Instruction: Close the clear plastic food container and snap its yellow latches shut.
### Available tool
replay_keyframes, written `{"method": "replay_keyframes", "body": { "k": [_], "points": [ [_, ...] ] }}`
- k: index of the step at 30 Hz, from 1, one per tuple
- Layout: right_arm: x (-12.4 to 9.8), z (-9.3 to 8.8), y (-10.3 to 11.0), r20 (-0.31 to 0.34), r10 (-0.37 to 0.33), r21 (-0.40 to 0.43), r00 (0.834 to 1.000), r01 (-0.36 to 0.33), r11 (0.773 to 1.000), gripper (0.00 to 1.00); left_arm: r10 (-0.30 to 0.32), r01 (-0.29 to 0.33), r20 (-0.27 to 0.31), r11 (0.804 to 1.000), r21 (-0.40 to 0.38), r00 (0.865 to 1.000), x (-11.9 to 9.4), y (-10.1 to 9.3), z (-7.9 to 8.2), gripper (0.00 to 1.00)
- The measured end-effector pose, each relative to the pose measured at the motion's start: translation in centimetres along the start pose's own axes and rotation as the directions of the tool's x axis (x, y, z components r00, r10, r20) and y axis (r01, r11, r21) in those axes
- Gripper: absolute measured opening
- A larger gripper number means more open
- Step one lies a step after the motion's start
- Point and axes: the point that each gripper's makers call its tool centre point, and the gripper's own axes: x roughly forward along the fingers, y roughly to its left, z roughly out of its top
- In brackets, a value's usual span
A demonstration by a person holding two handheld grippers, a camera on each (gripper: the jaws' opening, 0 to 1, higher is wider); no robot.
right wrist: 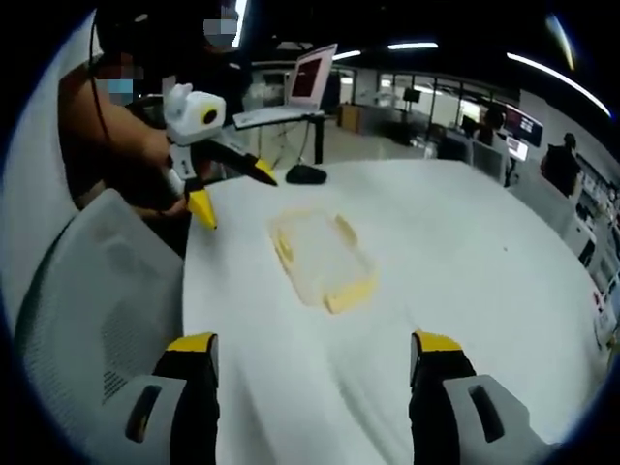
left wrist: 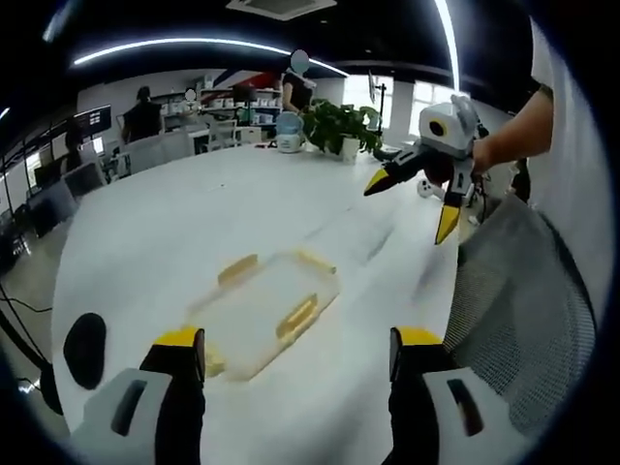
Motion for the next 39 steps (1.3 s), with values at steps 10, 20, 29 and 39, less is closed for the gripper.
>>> {"method": "replay_keyframes", "body": {
  "k": [10,20,29,39],
  "points": [
    [0.8,0.4,-0.3,-0.019,0.017,-0.025,1.0,-0.017,1.0,0.8,-0.001,0.002,-0.012,1.0,0.013,1.0,0.0,1.2,0.0,0.78],
    [1.7,0.9,-0.7,-0.035,0.028,-0.05,0.999,-0.029,0.998,0.78,-0.007,0.008,-0.034,0.999,0.037,0.999,-0.1,2.4,-0.3,0.78],
    [2.7,1.4,-1.1,-0.048,0.046,-0.065,0.998,-0.049,0.997,0.77,-0.02,0.023,-0.056,0.998,0.051,0.998,0.1,3.3,-0.7,0.77],
    [3.9,1.8,-1.6,-0.069,0.07,-0.091,0.995,-0.076,0.993,0.77,-0.034,0.04,-0.08,0.996,0.082,0.996,0.4,4.4,-1.0,0.76]
  ]
}}
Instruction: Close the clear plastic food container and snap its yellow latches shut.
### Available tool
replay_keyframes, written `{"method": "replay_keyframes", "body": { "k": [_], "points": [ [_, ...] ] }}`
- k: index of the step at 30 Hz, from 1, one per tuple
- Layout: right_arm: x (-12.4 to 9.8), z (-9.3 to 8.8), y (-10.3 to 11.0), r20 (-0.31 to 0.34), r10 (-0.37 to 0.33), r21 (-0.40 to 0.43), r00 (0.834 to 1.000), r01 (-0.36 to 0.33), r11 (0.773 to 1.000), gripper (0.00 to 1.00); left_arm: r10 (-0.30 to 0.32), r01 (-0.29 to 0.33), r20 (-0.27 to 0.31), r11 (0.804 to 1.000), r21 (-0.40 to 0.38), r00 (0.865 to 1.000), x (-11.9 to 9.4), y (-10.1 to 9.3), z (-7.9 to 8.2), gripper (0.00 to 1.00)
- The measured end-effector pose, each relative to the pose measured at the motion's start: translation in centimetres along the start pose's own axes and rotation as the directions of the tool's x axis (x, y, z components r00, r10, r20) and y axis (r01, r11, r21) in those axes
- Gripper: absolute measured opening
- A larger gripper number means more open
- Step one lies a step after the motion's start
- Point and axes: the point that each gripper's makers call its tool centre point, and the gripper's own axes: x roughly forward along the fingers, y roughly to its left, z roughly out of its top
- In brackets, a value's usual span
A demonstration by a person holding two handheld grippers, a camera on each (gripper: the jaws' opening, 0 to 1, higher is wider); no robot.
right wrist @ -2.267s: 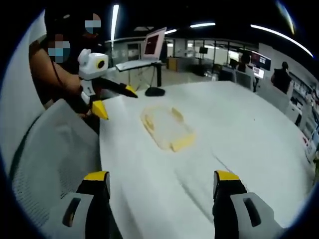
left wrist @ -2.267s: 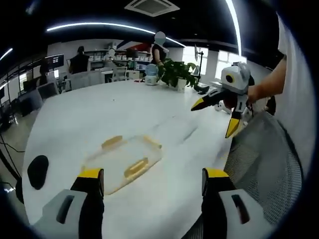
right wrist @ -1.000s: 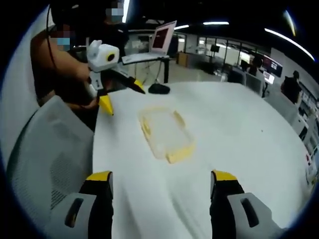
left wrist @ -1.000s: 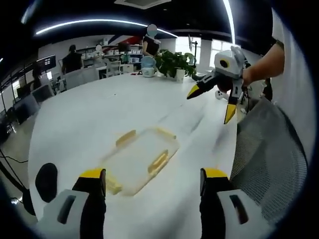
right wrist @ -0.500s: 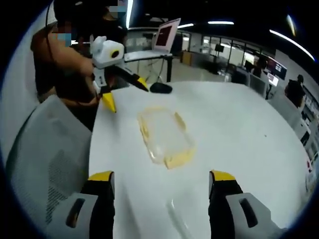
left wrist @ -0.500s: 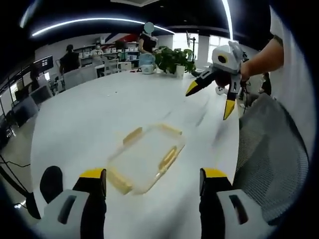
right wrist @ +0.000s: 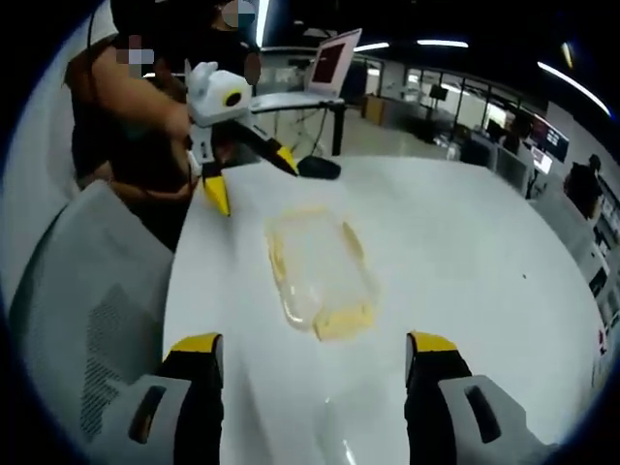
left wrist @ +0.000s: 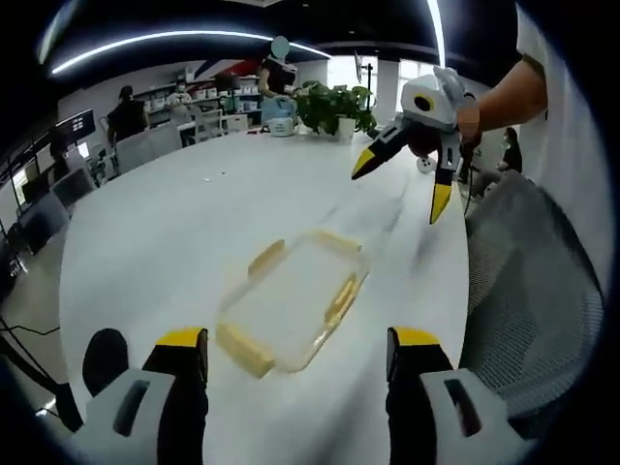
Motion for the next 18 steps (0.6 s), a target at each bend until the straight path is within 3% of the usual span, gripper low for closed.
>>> {"method": "replay_keyframes", "body": {
  "k": [18],
  "points": [
    [1.3,0.2,-0.9,-0.043,0.036,-0.045,0.998,-0.038,0.998,0.76,-0.033,0.034,-0.032,0.999,0.034,0.999,0.7,1.8,-0.6,0.73]
  ]
}}
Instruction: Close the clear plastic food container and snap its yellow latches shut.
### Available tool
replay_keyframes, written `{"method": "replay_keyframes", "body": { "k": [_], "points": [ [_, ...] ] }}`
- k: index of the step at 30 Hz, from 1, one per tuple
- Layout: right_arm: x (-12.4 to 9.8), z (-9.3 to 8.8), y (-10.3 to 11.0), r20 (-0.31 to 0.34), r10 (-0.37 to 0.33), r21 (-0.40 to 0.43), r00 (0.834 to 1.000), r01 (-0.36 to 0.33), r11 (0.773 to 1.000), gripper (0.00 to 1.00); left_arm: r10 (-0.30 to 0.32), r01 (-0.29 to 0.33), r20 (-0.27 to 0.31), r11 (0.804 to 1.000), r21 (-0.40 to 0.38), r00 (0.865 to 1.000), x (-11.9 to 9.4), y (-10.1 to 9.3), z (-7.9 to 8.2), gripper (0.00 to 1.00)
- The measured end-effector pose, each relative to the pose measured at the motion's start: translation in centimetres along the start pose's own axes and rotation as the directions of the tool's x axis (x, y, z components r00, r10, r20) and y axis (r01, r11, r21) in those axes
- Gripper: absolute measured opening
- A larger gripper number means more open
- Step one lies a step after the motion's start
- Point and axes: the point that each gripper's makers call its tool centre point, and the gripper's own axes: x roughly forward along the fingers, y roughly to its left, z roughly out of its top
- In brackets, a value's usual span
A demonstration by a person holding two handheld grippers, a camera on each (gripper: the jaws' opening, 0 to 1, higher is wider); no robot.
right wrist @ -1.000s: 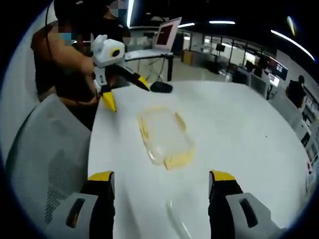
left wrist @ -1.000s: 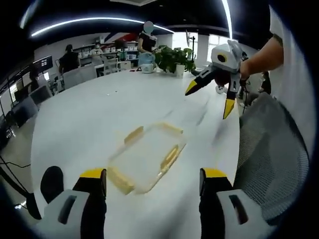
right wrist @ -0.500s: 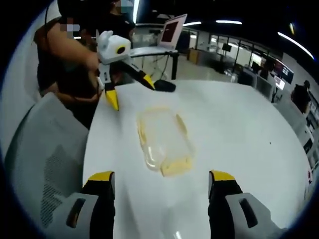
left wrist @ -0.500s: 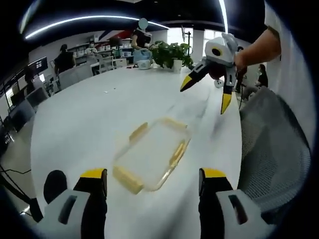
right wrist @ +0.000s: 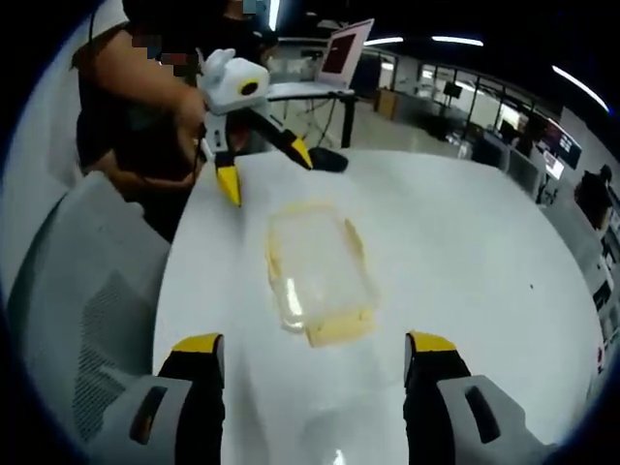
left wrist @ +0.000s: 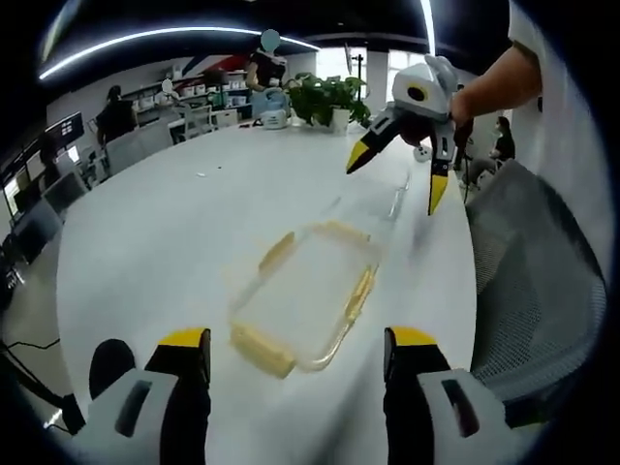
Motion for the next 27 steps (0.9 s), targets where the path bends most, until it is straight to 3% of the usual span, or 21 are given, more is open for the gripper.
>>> {"method": "replay_keyframes", "body": {
  "k": [10,21,27],
  "points": [
    [0.8,0.2,-0.8,-0.032,0.024,-0.041,0.999,-0.026,0.999,0.75,-0.014,0.015,-0.028,0.999,0.052,1.0,0.1,0.8,-0.3,0.72],
    [2.1,-0.3,-1.3,-0.075,0.055,-0.065,0.996,-0.06,0.996,0.74,-0.062,0.077,-0.101,0.986,0.146,0.993,0.5,1.1,-1.3,0.71],
    [2.6,-0.2,-1.6,-0.082,0.06,-0.059,0.995,-0.065,0.996,0.73,-0.077,0.095,-0.115,0.982,0.161,0.99,0.8,1.4,-1.4,0.71]
  ]
}}
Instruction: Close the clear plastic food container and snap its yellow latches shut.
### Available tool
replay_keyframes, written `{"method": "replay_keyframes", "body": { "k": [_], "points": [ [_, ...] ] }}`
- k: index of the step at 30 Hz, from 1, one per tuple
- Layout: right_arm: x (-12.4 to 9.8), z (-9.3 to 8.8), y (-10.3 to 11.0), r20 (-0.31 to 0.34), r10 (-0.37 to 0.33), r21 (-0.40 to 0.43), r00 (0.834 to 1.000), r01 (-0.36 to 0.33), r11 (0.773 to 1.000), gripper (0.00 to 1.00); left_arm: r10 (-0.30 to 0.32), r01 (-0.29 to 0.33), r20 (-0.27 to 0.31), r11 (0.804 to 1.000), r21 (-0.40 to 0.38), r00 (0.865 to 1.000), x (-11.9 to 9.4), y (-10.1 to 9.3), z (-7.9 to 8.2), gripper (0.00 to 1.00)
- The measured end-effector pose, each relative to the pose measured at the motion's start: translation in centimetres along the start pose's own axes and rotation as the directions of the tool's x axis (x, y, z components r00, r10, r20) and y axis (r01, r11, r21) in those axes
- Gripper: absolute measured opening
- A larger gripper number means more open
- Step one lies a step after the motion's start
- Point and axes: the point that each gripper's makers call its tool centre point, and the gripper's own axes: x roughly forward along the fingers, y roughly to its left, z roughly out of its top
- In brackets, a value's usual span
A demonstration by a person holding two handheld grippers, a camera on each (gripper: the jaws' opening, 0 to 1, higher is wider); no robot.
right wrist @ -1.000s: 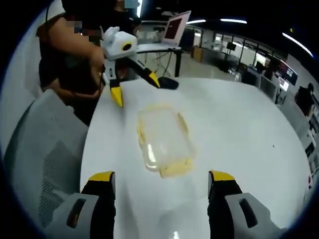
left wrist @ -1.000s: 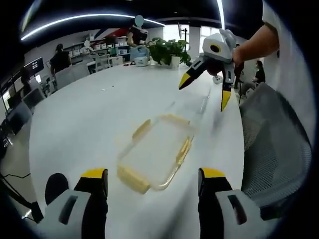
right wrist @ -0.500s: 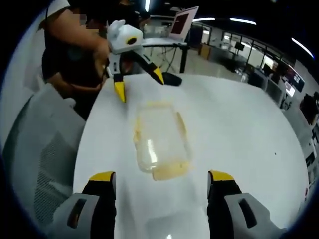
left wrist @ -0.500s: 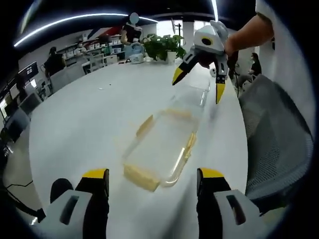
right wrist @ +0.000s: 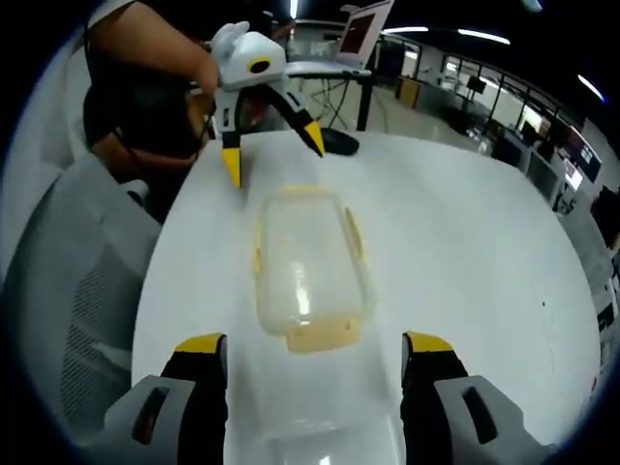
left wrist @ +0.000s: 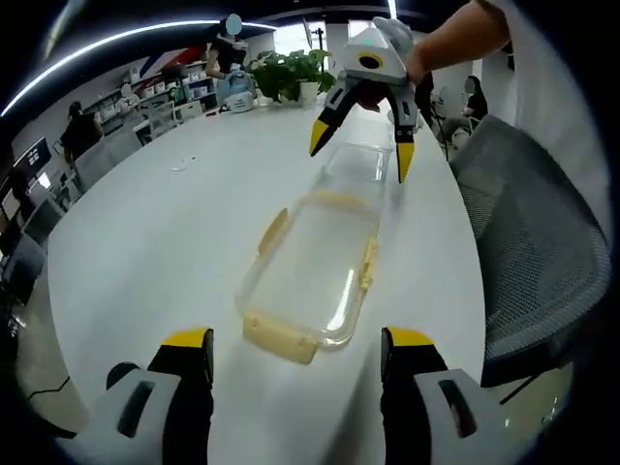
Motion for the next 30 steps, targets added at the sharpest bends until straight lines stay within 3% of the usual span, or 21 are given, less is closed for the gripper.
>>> {"method": "replay_keyframes", "body": {
  "k": [20,30],
  "points": [
    [1.9,0.0,-0.4,-0.043,0.024,-0.036,0.999,-0.026,0.999,0.71,-0.045,0.05,-0.062,0.995,0.084,0.997,0.9,0.7,-0.5,0.68],
    [2.8,-0.6,-0.3,-0.099,0.03,-0.075,0.995,-0.038,0.996,0.68,-0.068,0.086,-0.119,0.984,0.154,0.991,1.6,0.8,-1.2,0.65]
  ]
}}
